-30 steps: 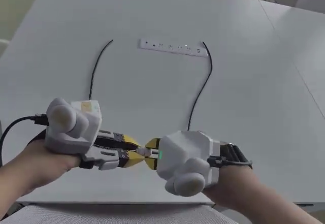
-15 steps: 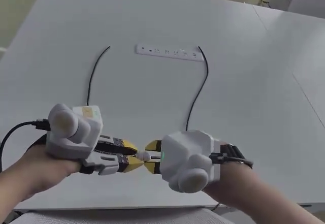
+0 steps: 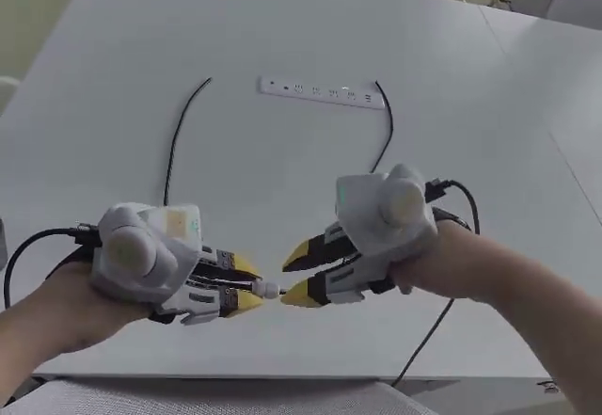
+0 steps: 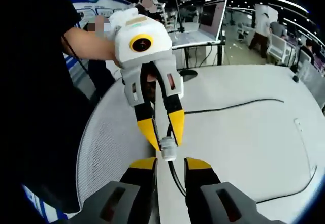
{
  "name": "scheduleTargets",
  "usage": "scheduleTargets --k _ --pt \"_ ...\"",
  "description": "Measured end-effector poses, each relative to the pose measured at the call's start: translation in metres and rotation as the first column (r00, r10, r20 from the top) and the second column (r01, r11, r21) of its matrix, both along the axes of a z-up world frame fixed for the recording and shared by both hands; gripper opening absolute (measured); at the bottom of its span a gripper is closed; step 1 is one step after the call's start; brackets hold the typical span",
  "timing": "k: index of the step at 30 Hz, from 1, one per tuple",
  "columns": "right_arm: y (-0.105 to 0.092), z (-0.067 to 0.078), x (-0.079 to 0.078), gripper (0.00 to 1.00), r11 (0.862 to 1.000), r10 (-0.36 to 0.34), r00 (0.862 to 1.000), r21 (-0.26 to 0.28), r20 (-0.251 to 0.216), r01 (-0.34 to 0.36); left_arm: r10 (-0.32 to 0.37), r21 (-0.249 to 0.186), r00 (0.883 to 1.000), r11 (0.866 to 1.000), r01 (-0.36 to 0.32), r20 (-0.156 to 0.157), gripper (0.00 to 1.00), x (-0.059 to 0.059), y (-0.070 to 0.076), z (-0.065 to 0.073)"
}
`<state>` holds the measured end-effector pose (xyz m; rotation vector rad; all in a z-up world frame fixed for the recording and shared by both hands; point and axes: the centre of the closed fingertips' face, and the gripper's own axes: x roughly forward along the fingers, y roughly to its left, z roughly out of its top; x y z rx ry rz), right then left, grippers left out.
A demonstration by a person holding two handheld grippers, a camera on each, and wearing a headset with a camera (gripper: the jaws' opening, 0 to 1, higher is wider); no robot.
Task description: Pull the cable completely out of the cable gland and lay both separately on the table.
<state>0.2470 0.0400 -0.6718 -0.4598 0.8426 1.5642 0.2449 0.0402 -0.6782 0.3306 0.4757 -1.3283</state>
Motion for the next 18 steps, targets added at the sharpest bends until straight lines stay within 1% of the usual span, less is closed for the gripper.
scheduleTargets --k 1,3,4,6,7,9,10,12,14,16,18 --pt "0.001 0.0 -0.003 0.19 1.0 0.002 0.998 -0.007 -0.059 -0.002 -0.002 0.001 1.0 1.0 0.002 0.002 0.15 0.0 0.0 0.0" --pt "0.003 0.0 0.001 0.2 1.0 0.006 0.998 -0.002 -0.068 -0.006 -0.009 0.005 1.0 1.0 0.009 0.011 0.15 0.0 -0.001 0.001" --pt "0.005 -0.001 0.003 0.21 1.0 0.002 0.997 -0.005 -0.074 -0.002 -0.01 0.007 1.0 1.0 0.01 0.005 0.15 0.0 -0.002 0.001" --pt "0.004 -0.003 -0.001 0.21 0.999 0.029 0.994 -0.017 -0.109 -0.031 -0.014 0.011 1.0 1.0 0.014 0.009 0.15 0.0 -0.002 0.0" --pt "0.004 -0.004 -0.002 0.2 0.999 0.04 0.992 -0.022 -0.117 -0.043 -0.016 0.012 1.0 1.0 0.015 0.01 0.15 0.0 -0.002 0.0" --pt "0.003 -0.008 -0.008 0.19 0.996 0.072 0.983 -0.039 -0.169 -0.079 -0.022 0.012 1.0 1.0 0.022 0.015 0.15 -0.001 -0.003 0.0" --pt "0.004 -0.009 -0.008 0.19 0.995 0.078 0.981 -0.04 -0.177 -0.086 -0.028 0.014 0.999 1.0 0.028 0.02 0.15 -0.001 -0.004 0.0" --pt "0.004 -0.013 -0.006 0.18 0.994 0.086 0.98 -0.052 -0.177 -0.097 -0.032 0.017 0.999 0.999 0.032 0.021 0.15 -0.001 -0.004 0.0" --pt "0.004 -0.015 -0.004 0.16 0.993 0.09 0.978 -0.06 -0.189 -0.103 -0.037 0.021 0.999 0.999 0.037 0.025 0.15 -0.001 -0.005 0.0" --pt "0.004 -0.015 -0.005 0.11 0.992 0.097 0.971 -0.06 -0.217 -0.112 -0.038 0.023 0.999 0.999 0.037 0.027 0.15 0.0 -0.006 -0.001" --pt "0.005 -0.015 -0.006 0.11 0.991 0.103 0.968 -0.059 -0.228 -0.119 -0.043 0.024 0.999 0.999 0.042 0.026 0.15 0.0 -0.006 -0.001"
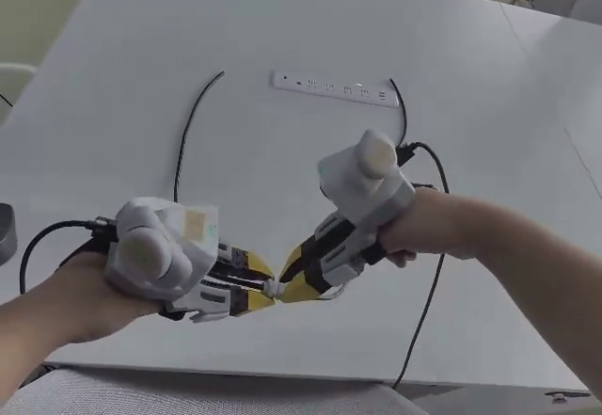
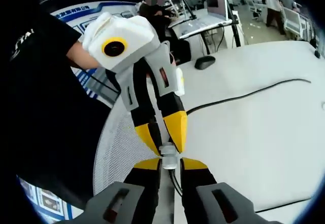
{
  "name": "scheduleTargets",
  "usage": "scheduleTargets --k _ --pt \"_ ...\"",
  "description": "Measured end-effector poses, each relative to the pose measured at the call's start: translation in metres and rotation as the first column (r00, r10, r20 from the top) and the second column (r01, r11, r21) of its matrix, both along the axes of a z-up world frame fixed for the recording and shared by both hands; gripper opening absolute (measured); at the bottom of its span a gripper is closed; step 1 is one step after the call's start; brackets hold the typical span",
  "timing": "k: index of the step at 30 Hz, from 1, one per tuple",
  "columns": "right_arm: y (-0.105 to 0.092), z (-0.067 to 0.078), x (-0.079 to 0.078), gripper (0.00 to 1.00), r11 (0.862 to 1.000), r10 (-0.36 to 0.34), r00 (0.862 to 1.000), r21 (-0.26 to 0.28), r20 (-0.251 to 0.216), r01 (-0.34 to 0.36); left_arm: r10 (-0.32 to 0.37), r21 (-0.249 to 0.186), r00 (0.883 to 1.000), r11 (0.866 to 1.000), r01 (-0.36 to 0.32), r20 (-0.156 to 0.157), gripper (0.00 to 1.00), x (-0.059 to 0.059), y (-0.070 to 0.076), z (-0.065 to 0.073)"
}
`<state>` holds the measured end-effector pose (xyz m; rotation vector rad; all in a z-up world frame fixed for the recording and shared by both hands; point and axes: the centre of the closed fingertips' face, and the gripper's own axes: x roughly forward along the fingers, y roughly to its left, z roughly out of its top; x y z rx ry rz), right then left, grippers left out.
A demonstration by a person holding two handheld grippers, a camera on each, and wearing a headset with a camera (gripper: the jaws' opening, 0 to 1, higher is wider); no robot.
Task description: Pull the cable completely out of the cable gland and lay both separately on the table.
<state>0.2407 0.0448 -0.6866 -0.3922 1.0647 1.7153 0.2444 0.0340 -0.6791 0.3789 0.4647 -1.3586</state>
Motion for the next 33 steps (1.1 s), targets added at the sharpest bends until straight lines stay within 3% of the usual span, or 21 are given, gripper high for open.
scheduleTargets --k 5,10,14,18,21,24,29,30,31,33 --pt "0.0 0.0 -0.005 0.08 0.999 0.033 0.999 -0.003 -0.024 -0.033 -0.008 -0.001 1.0 1.0 0.008 -0.001 0.15 -0.001 -0.001 0.0" --pt "0.001 -0.003 -0.006 0.07 0.998 0.056 0.998 -0.014 -0.008 -0.056 -0.011 0.005 1.0 1.0 0.011 -0.006 0.15 -0.001 -0.001 -0.001" --pt "0.001 -0.006 -0.005 0.07 0.997 0.07 0.996 -0.029 0.062 -0.068 -0.004 0.012 1.0 1.0 0.004 -0.011 0.15 0.0 0.0 -0.005" --pt "0.002 -0.009 -0.002 0.06 0.997 0.064 0.982 -0.059 0.179 -0.054 0.023 0.012 0.999 1.0 -0.022 -0.033 0.15 0.002 0.002 -0.008" --pt "0.003 -0.01 -0.002 0.06 0.996 0.067 0.959 -0.067 0.274 -0.05 0.035 0.006 0.998 0.999 -0.035 -0.05 0.15 0.003 0.003 -0.009" --pt "0.004 -0.007 -0.001 0.06 0.997 0.067 0.915 -0.068 0.397 -0.044 0.063 -0.024 0.995 0.998 -0.065 -0.079 0.15 0.004 0.005 -0.006" --pt "0.006 -0.003 -0.001 0.06 0.998 0.044 0.857 -0.07 0.514 -0.009 0.087 -0.057 0.989 0.994 -0.095 -0.117 0.15 0.004 0.007 -0.002" --pt "0.006 -0.002 0.0 0.06 0.998 0.041 0.834 -0.069 0.551 -0.003 0.094 -0.059 0.988 0.993 -0.102 -0.125 0.15 0.004 0.007 -0.002" --pt "0.007 -0.002 -0.001 0.06 0.998 0.039 0.823 -0.07 0.567 0.002 0.096 -0.062 0.986 0.992 -0.106 -0.136 0.15 0.004 0.008 -0.001" --pt "0.008 0.001 0.001 0.06 0.998 0.028 0.778 -0.06 0.628 0.012 0.108 -0.078 0.983 0.99 -0.12 -0.148 0.15 0.005 0.009 0.001"
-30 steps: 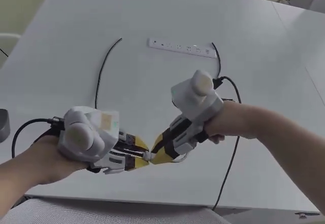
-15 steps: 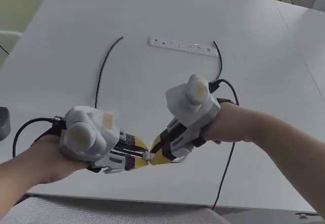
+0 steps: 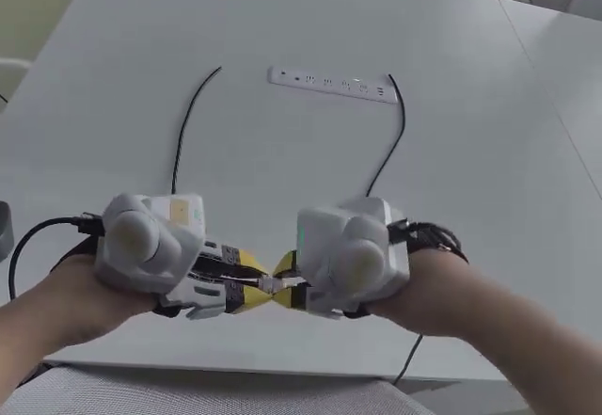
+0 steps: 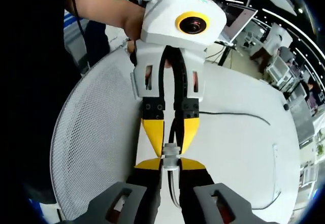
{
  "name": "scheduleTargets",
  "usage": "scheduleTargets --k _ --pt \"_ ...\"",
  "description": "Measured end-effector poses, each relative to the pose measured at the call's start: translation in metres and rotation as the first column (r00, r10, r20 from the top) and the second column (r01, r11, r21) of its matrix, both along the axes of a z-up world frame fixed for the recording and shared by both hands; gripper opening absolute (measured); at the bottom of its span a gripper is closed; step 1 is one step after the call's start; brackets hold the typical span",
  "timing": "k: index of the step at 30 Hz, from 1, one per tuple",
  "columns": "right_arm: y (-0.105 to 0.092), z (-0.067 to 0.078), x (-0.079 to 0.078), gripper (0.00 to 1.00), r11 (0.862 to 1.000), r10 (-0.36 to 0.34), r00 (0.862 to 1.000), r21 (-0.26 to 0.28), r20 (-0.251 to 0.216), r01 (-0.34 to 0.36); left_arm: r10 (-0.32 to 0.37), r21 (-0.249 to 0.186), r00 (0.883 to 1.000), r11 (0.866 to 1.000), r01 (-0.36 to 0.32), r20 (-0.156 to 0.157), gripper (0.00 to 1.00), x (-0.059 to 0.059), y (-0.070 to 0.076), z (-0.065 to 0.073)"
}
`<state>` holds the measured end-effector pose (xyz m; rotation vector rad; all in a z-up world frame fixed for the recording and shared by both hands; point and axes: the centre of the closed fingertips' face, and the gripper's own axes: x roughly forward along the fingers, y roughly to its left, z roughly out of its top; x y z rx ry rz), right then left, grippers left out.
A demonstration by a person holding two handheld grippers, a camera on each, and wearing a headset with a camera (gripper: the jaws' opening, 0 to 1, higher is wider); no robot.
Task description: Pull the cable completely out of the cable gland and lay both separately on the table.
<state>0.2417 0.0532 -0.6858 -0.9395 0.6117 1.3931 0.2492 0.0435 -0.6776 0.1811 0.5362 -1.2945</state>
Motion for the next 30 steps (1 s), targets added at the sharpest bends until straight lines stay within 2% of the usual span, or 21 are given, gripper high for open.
scheduleTargets --k 1,2,4,8,10,11,12,13,15,17,21,30 --pt "0.0 0.001 -0.002 0.06 1.0 -0.007 1.0 0.006 0.017 0.007 0.003 -0.005 1.0 1.0 -0.003 -0.008 0.15 0.0 0.0 0.0" --pt "0.001 0.003 0.0 0.06 1.0 -0.012 0.999 0.013 0.048 0.011 0.017 -0.019 0.999 1.0 -0.018 -0.034 0.15 -0.001 0.001 0.002" --pt "0.002 0.005 -0.002 0.07 1.0 -0.004 0.995 0.021 0.095 0.002 0.024 -0.036 0.999 0.999 -0.026 -0.042 0.15 0.0 0.003 0.004" --pt "0.002 0.006 -0.006 0.07 0.999 -0.007 0.989 0.041 0.146 0.001 0.027 -0.047 0.997 0.998 -0.03 -0.067 0.15 -0.004 0.003 0.005" --pt "0.003 0.006 -0.006 0.07 0.999 -0.007 0.981 0.049 0.192 -0.003 0.03 -0.051 0.997 0.998 -0.033 -0.073 0.15 -0.005 0.003 0.005" --pt "0.003 0.006 -0.007 0.07 0.999 0.007 0.974 0.046 0.227 -0.018 0.034 -0.052 0.996 0.998 -0.038 -0.087 0.15 -0.006 0.003 0.005" --pt "0.004 0.006 -0.009 0.07 0.999 0.01 0.972 0.048 0.235 -0.022 0.036 -0.052 0.994 0.998 -0.042 -0.101 0.15 -0.007 0.004 0.005" --pt "0.005 0.004 -0.011 0.07 0.999 0.004 0.972 0.051 0.233 -0.017 0.035 -0.048 0.993 0.998 -0.041 -0.114 0.15 -0.008 0.005 0.004" --pt "0.006 0.004 -0.011 0.07 0.998 -0.014 0.972 0.058 0.235 0.0 0.028 -0.042 0.994 0.999 -0.033 -0.109 0.15 -0.01 0.005 0.003" --pt "0.006 0.004 -0.013 0.07 0.998 -0.031 0.973 0.067 0.23 0.016 0.025 -0.036 0.992 0.999 -0.029 -0.12 0.15 -0.013 0.006 0.002" --pt "0.007 0.005 -0.014 0.08 0.996 -0.043 0.972 0.081 0.231 0.025 0.018 -0.034 0.994 0.999 -0.022 -0.109 0.15 -0.015 0.007 0.003" --pt "0.008 0.014 -0.011 0.09 0.988 -0.101 0.977 0.131 0.189 0.077 0.021 -0.04 0.997 0.999 -0.024 -0.079 0.15 -0.014 0.008 0.01"
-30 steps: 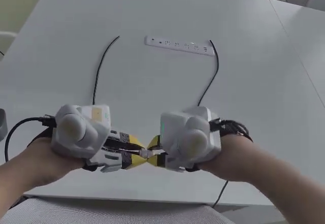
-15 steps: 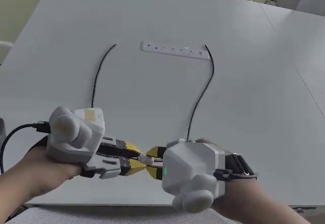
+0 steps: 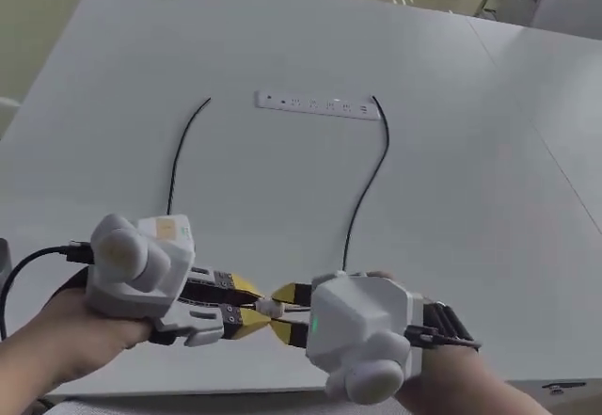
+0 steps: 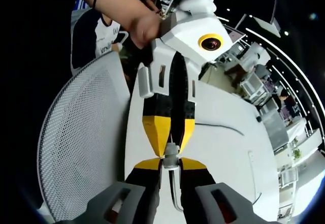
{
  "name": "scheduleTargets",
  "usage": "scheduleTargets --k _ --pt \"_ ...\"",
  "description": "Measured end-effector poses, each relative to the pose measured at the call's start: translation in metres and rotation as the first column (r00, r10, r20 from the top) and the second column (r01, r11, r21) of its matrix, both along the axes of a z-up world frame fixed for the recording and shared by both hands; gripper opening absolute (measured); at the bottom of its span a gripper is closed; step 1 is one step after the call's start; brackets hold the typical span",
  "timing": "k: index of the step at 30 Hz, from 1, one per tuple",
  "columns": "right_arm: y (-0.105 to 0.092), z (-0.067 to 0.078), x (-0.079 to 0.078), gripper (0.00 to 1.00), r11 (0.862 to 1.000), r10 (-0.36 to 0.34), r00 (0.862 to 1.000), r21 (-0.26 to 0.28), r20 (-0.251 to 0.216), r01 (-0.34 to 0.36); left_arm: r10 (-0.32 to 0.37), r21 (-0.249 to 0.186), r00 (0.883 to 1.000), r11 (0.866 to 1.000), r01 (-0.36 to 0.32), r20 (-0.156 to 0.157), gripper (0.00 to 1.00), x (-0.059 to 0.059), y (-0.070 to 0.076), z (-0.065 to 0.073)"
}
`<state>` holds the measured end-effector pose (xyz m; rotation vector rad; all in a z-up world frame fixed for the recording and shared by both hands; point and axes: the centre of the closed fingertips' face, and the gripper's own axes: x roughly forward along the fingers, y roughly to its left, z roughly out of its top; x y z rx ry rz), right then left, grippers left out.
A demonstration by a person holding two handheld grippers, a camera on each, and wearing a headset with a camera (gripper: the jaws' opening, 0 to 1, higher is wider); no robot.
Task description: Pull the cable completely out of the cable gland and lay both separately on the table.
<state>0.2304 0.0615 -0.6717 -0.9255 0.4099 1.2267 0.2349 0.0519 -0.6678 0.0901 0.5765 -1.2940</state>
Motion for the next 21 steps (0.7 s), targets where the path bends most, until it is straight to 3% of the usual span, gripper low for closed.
scheduleTargets --k 4,7,8,9,10,12,15,18,21 --pt "0.001 0.003 0.002 0.13 0.999 -0.028 0.999 0.024 -0.026 0.028 -0.003 0.008 0.999 1.0 0.003 0.034 0.15 0.003 0.002 0.001" --pt "0.0 0.007 0.004 0.14 0.993 -0.084 0.992 0.078 -0.093 0.091 0.001 0.004 0.999 1.0 -0.002 0.048 0.15 0.006 0.003 0.003" --pt "-0.001 0.008 0.005 0.15 0.991 -0.091 0.991 0.086 -0.096 0.1 0.001 0.004 0.999 1.0 -0.001 0.051 0.15 0.007 0.003 0.003" --pt "0.0 0.013 0.009 0.15 0.979 -0.133 0.983 0.137 -0.13 0.151 0.0 0.004 0.999 1.0 0.0 0.054 0.15 0.007 0.003 0.003" --pt "-0.003 0.015 0.01 0.16 0.961 -0.186 0.961 0.164 -0.205 0.221 0.005 0.001 0.998 1.0 -0.005 0.064 0.15 0.009 0.004 0.003" --pt "-0.006 0.021 0.017 0.19 0.933 -0.22 0.944 0.229 -0.245 0.277 0.006 0.002 0.998 1.0 -0.006 0.067 0.15 0.009 0.005 0.003" --pt "-0.017 0.021 0.021 0.2 0.912 -0.271 0.92 0.231 -0.284 0.34 0.003 0.01 0.996 1.0 -0.004 0.087 0.15 0.01 0.007 0.001" --pt "-0.022 0.015 0.02 0.2 0.913 -0.28 0.915 0.214 -0.29 0.347 -0.003 0.014 0.994 1.0 0.002 0.106 0.15 0.01 0.008 0.0" --pt "-0.025 0.005 0.017 0.2 0.923 -0.29 0.912 0.167 -0.289 0.347 -0.018 0.02 0.991 1.0 0.015 0.132 0.15 0.009 0.005 0.001"
